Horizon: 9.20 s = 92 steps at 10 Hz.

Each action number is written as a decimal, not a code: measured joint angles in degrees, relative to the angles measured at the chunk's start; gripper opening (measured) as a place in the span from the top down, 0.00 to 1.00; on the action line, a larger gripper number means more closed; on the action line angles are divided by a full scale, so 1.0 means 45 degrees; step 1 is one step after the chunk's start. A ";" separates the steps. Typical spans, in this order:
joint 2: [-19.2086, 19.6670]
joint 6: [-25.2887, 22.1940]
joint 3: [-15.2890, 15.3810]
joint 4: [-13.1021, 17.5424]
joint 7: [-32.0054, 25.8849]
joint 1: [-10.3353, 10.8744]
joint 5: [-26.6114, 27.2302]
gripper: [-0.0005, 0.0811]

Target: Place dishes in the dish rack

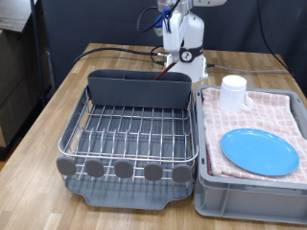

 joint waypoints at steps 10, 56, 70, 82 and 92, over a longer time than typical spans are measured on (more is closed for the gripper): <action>0.2041 -0.1106 0.2137 0.3135 -0.1509 0.1015 -0.1478 0.01; 0.8762 0.9543 0.4170 0.3135 -1.6705 0.1399 1.0428 0.01; 0.9459 1.0158 0.4848 0.3665 -1.9187 0.1109 1.3078 0.97; 0.6573 0.6044 0.0441 0.3203 -0.8495 0.3512 0.0735 0.98; 0.4894 0.3325 -0.0096 0.3127 -0.7174 0.3155 -0.1939 0.98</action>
